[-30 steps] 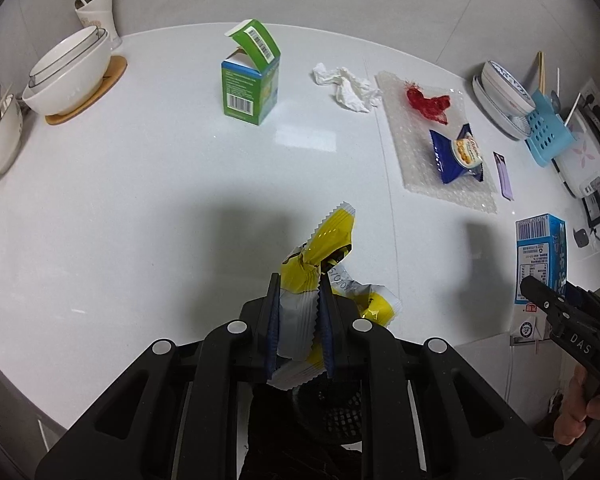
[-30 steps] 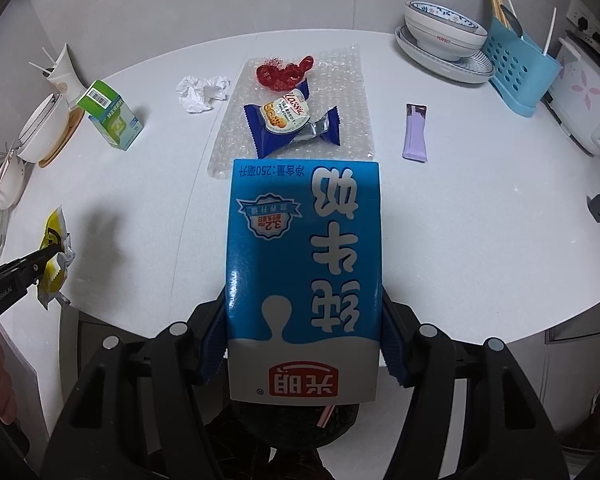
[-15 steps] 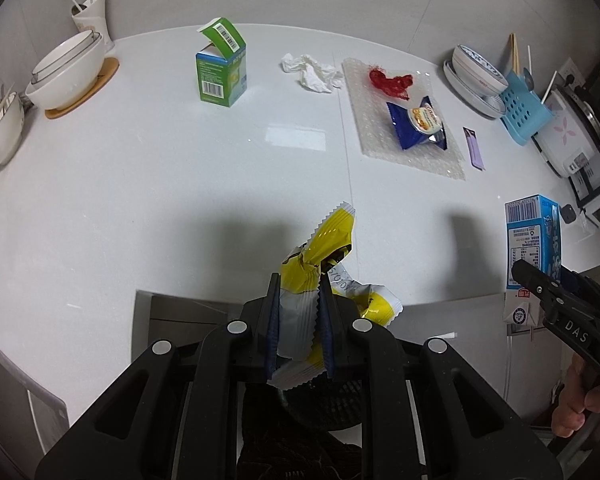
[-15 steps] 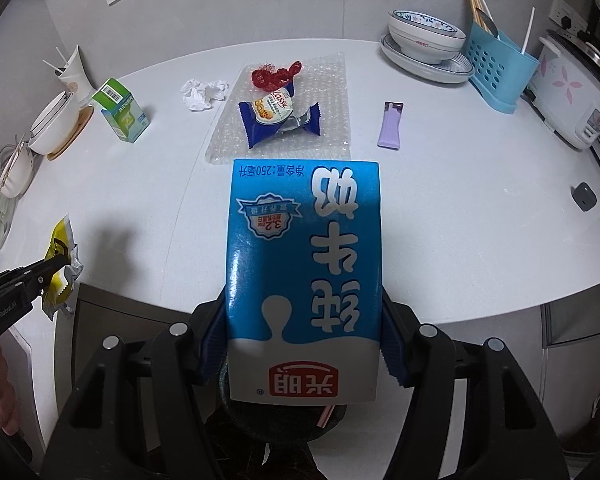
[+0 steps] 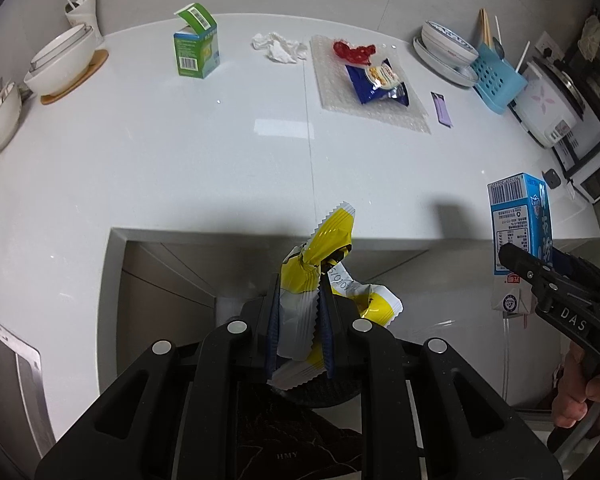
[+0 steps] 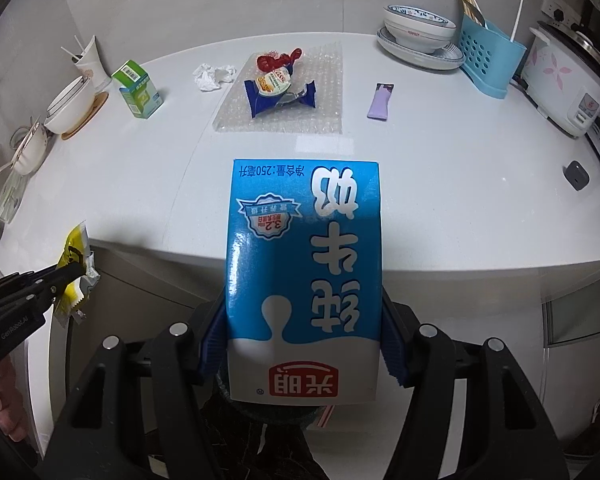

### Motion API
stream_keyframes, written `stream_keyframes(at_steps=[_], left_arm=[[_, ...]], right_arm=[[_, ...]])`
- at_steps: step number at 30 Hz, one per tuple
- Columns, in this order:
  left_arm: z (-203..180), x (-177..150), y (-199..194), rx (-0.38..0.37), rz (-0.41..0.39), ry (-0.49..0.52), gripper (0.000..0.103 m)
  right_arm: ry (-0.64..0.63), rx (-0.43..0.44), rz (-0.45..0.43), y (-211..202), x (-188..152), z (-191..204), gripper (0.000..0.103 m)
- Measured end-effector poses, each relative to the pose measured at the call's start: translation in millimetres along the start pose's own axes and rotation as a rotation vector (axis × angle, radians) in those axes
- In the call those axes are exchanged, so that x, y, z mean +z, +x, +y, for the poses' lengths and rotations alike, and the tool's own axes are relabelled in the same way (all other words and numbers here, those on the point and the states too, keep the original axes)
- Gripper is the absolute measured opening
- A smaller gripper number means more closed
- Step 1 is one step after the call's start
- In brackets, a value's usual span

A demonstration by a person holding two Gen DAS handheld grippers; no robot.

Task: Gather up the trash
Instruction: 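Carry the wrapper and milk carton down over the trash bin with both tools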

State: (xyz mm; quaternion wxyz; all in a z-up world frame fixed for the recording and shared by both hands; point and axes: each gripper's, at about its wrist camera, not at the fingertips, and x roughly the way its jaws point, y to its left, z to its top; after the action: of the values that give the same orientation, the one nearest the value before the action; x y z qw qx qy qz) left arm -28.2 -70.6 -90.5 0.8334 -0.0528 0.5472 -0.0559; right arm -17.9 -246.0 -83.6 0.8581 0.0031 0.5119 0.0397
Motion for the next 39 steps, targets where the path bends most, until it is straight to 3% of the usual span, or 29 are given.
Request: stream_keyframes(at_steps=[11, 23, 27, 39], left_arm=[[-9, -40, 13, 0.001, 0.01, 0.013, 0.016], [2, -77, 51, 0.015, 0.031, -0.014, 0.016], [2, -88, 61, 0.016, 0.043, -0.017, 0.016], [17, -114, 105, 0.025, 0.062, -0.031, 0.016]], right_arm=[[-0.008, 0.032, 0.051, 7, -51, -6, 0.06], [-0.003, 0.054, 0.128, 52, -90, -4, 0.06], [-0.006, 0.047, 0.172, 66, -99, -1, 0.06], [-0.004, 0.041, 0.184, 109, -118, 5, 0.06]])
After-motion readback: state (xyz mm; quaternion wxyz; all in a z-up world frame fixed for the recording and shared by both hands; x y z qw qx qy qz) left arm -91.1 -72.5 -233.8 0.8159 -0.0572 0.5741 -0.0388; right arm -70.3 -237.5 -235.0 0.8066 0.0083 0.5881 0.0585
